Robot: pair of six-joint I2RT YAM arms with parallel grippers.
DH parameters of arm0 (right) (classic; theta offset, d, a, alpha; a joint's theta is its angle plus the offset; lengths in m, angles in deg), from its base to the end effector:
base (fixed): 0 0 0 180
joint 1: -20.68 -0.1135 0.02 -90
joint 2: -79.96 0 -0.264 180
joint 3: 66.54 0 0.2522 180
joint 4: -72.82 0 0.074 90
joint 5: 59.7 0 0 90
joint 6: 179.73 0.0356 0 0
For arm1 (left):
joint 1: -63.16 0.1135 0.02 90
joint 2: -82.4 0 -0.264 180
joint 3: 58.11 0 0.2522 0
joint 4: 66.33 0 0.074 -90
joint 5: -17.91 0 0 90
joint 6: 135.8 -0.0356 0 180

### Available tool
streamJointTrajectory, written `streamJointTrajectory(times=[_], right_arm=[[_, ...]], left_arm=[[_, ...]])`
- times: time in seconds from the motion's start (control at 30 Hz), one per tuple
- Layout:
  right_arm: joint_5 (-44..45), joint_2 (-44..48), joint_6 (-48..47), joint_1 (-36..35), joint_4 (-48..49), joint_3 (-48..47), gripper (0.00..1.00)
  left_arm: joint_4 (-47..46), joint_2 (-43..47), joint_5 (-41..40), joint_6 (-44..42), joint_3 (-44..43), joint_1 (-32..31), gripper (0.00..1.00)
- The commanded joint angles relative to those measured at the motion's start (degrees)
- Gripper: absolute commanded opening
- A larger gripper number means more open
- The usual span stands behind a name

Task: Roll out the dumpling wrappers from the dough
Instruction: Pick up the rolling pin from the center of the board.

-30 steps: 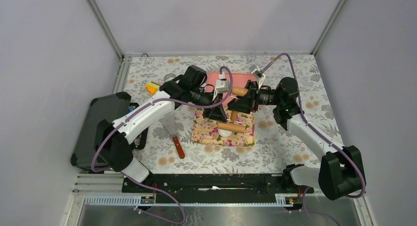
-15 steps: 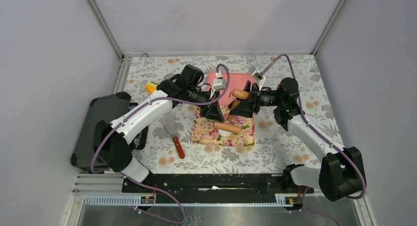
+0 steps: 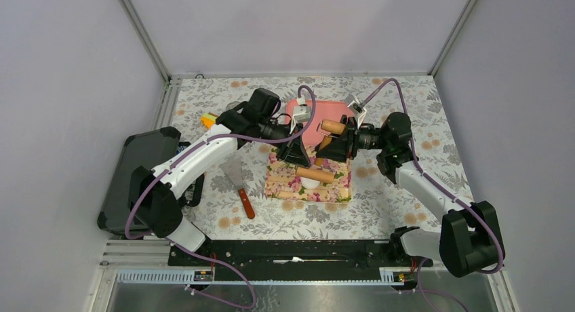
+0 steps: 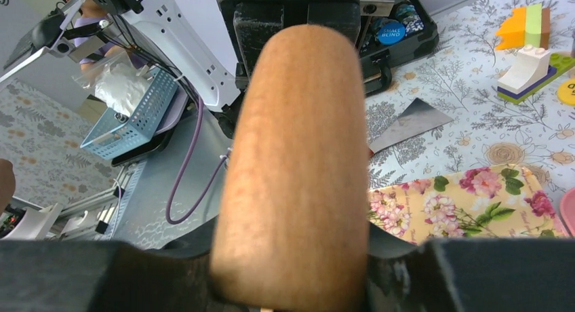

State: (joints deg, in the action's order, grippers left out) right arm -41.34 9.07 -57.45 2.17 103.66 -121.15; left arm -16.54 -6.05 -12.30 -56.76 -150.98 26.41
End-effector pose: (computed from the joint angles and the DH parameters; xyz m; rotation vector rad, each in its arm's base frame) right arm 0.2341 0.1140 0.3137 -1.0002 1.3699 1.4962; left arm 0.2451 -0.2214 0.3314 1.3772 1.8189 -1.4478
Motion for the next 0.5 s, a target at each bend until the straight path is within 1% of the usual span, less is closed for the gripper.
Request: streamJointTrajectory(times=[0.0, 0.07, 0.17, 0.2, 0.23, 0.27, 0.37, 0.43, 0.47], right_arm=[[0.8, -0.6, 1.9, -0.3, 5.7, -0.8, 0.38], [0.7, -1.2, 2.3, -0.3, 5.8, -1.4, 0.36], [0.0, -2.1, 3.1, -0.3, 6.4, -2.2, 0.28], [-0.4, -2.5, 3.3, -0.3, 6.5, -2.4, 0.22], [-0.9, -2.7, 3.5, -0.3, 6.7, -2.5, 0.12], [-1.3, -2.8, 3.5, -0.3, 6.7, -2.6, 0.0], [-3.8, -2.7, 3.2, -0.3, 6.2, -2.8, 0.0], [-4.0, -1.6, 0.2, -0.3, 3.0, -2.9, 0.0], [-3.3, -0.6, -3.2, -0.3, 0.0, -2.9, 0.0]], left_arm=[[-3.8, 2.8, 2.6, 0.1, 0.0, 0.3, 0.0], [-3.8, 2.9, 2.6, -0.1, 0.2, 0.2, 0.0], [-3.4, 2.9, 2.4, -0.5, 0.1, 0.2, 0.0], [-3.0, 3.0, 2.3, -0.9, 0.0, 0.1, 0.0], [-2.8, 3.0, 2.2, -1.1, 0.0, 0.2, 0.0], [-2.5, 3.1, 2.1, -1.5, 0.0, 0.2, 0.0], [-1.6, 3.3, 1.5, -2.3, -0.3, 0.2, 0.0], [-1.4, 3.6, 0.6, -2.6, -0.3, 0.5, 0.0], [-1.4, 3.6, 0.3, -2.5, -0.5, 0.8, 0.06]])
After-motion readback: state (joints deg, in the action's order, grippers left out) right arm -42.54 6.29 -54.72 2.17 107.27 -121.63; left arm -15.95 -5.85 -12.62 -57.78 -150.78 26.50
